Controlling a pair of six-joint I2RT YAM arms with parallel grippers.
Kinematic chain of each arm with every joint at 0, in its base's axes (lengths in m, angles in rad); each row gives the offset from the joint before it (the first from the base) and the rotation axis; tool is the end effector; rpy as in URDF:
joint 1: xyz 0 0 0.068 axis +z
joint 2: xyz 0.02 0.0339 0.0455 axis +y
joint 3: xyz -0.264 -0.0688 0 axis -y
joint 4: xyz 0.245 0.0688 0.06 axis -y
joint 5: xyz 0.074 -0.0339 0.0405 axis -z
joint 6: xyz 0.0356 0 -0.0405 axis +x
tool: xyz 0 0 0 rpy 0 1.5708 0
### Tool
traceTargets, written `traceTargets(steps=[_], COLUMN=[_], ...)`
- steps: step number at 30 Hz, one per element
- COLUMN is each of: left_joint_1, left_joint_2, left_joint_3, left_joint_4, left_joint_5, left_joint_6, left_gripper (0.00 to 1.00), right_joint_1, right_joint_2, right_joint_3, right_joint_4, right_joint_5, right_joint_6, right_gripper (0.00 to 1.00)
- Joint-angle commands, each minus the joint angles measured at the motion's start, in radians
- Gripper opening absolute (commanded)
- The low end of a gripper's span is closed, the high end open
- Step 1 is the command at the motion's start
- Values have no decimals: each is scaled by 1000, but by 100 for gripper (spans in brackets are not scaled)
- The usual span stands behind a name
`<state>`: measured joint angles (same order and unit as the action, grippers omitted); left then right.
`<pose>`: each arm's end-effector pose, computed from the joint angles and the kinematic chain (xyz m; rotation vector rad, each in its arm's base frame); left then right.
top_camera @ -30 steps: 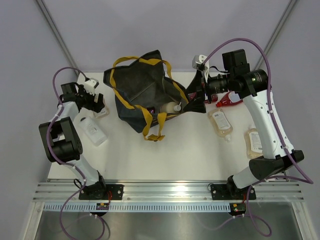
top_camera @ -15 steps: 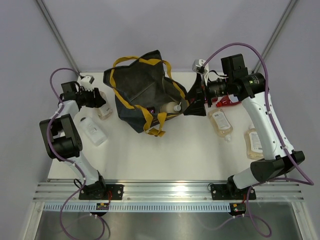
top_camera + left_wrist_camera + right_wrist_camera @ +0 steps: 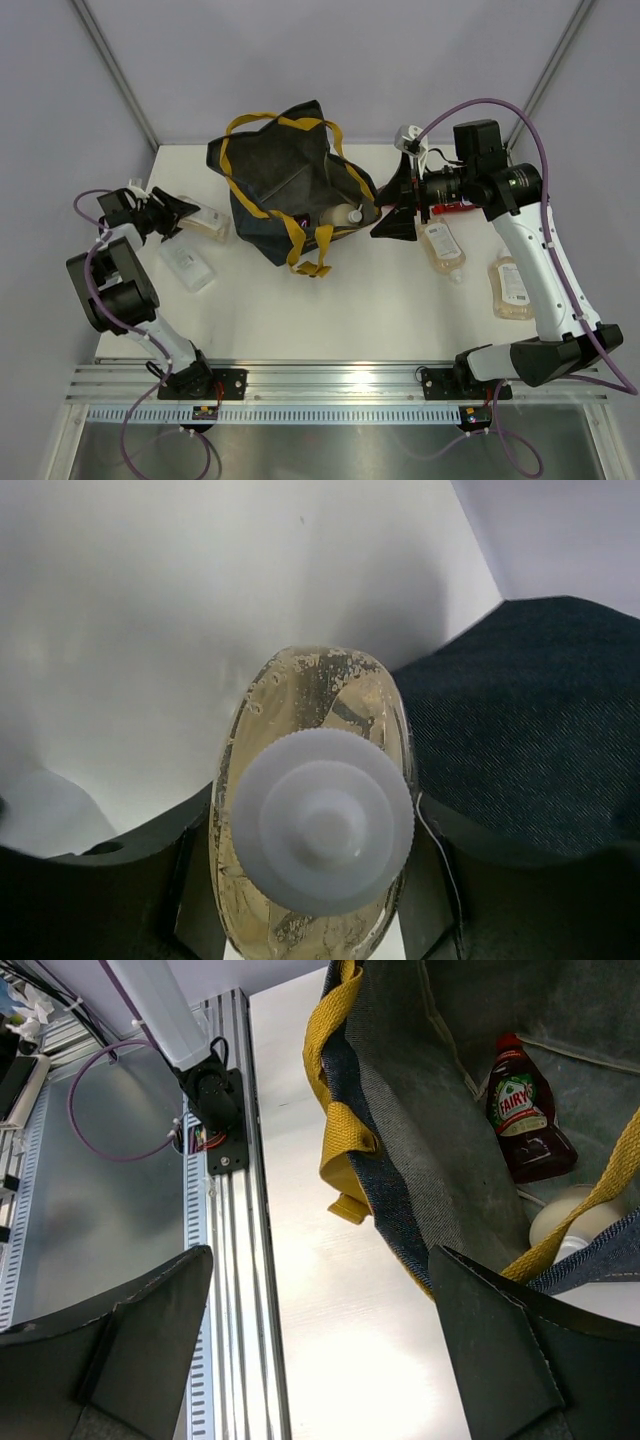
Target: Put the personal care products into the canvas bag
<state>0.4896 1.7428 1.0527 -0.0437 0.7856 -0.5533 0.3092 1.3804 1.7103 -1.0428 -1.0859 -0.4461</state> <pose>0.3348 0.1499 0.1975 -0.7348 2.0825 -0.9301 0.2294 0.1064 0.4496 -1.2389 1.6401 1.1309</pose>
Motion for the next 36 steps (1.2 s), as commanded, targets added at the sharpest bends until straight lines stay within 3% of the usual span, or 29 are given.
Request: traceTargets(steps=[1, 6, 16, 18, 21, 24, 28, 36], left_joint_1=[-11, -13, -59, -114, -190, -198, -200, -198], left_joint_2=[-176, -366, -839, -890, -1000, -1065, -1094, -1105], left_joint_3=[-70, -261, -451, -465, -499, -456, -282, -82], left_joint_4=[168, 301, 107, 64, 131, 87, -36, -133], left_joint_5=[187, 225, 190, 184, 86, 47, 46, 86], left_joint_6=[-168, -307, -361, -382, -490, -522, -516, -553], left_gripper=[0, 0, 0, 0, 0, 0, 0, 0], right_joint_1=[-12, -16, -32, -32, -32, -32, -32, -32], right_joint_2=[-34, -38, -23, -17, -9, -9, -3, 63], right_joint_3=[-17, -35, -12, -18, -23, -28, -34, -5], right_joint_4=[78, 121, 184, 213, 234, 253, 271, 279], right_joint_5=[-6, 30, 47, 81, 133, 191, 260, 291], right_joint_6=[61, 96, 148, 187, 224, 242, 265, 308], right_gripper=[96, 96, 95, 95, 93, 93, 93, 91])
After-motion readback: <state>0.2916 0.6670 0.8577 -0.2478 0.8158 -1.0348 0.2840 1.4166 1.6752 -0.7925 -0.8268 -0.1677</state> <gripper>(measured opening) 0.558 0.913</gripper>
